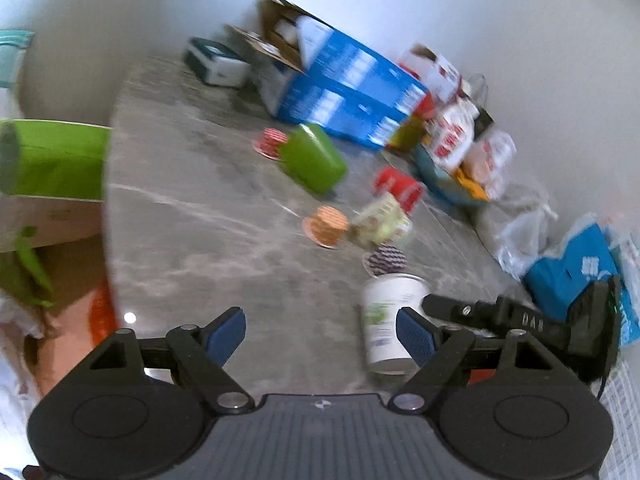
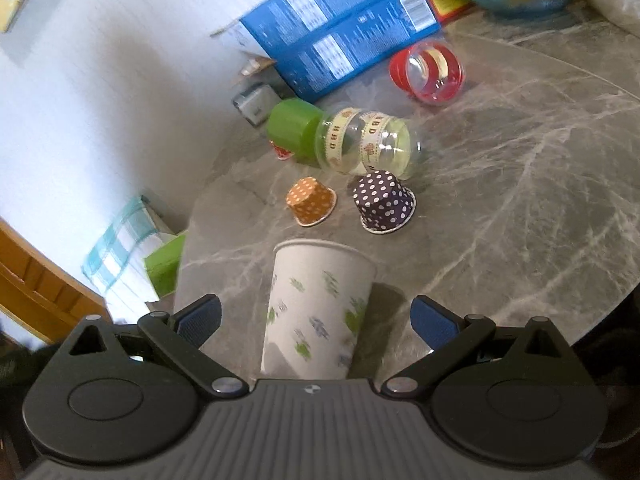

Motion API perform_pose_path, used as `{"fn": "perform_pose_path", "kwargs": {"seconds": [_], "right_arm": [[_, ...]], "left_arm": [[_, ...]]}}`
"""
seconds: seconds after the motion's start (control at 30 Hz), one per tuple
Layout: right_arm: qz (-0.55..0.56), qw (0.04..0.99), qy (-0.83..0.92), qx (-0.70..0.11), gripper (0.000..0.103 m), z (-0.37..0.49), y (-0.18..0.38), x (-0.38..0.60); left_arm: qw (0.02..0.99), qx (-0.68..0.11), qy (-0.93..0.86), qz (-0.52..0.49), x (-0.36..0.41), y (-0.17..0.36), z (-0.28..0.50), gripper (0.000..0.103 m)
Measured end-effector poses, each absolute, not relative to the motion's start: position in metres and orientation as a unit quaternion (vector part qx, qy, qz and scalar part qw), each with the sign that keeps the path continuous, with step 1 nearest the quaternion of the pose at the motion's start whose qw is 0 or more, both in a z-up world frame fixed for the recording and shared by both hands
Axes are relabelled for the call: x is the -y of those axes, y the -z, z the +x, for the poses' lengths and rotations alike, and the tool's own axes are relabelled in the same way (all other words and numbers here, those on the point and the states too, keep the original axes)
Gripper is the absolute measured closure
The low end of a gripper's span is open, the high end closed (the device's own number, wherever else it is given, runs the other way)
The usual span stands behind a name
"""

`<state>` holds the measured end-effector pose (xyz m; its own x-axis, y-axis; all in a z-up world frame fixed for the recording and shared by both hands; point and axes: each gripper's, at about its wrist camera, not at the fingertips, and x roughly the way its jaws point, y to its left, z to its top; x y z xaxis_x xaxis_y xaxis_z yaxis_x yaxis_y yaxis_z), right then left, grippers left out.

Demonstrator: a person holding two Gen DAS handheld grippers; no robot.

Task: Flip cup upright
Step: 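Lift the paper cup with the left gripper and bring it toward the right gripper, then grasp the paper cup with the right gripper while the left gripper releases it, then rotate the right gripper to turn the paper cup upright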

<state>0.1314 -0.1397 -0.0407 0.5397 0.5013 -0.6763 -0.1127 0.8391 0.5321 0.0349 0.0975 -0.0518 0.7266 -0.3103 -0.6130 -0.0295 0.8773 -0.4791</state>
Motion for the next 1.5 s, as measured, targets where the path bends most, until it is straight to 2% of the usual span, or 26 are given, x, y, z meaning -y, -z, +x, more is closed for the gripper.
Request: {"fn": "perform_pose_path", "kwargs": {"seconds": [0.3, 0.43, 0.83, 1.23, 1.33, 1.5], "right_arm": [[0.159, 0.838, -0.141, -0.502, 0.016, 0.154, 0.039, 0.123], [0.142, 0.834, -0.123, -0.519, 0.034, 0.16, 0.042, 0.118], [0.094, 0.843, -0.12, -0.516, 0.04, 0.165, 0.041, 0.108], [0.067, 0.904, -0.143, -0.398, 0.041, 0.148, 0.014, 0.104], [0.053, 0.927, -0.153, -0.337, 0.041, 0.138, 0.007, 0.1], [0.032, 0.967, -0.166, -0.188, 0.04, 0.113, 0.003, 0.099]], "left_arm": [[0.895, -0.338, 0.051, -0.286, -0.156, 0.075, 0.006, 0.018], [0.888, -0.338, 0.056, -0.306, -0.166, 0.086, -0.004, 0.018], [0.884, -0.343, 0.073, -0.308, -0.167, 0.1, -0.021, 0.018], [0.881, -0.35, 0.095, -0.302, -0.142, 0.106, -0.015, 0.018], [0.881, -0.351, 0.097, -0.302, -0.136, 0.107, -0.015, 0.018], [0.883, -0.347, 0.099, -0.301, -0.129, 0.108, -0.017, 0.018]]}}
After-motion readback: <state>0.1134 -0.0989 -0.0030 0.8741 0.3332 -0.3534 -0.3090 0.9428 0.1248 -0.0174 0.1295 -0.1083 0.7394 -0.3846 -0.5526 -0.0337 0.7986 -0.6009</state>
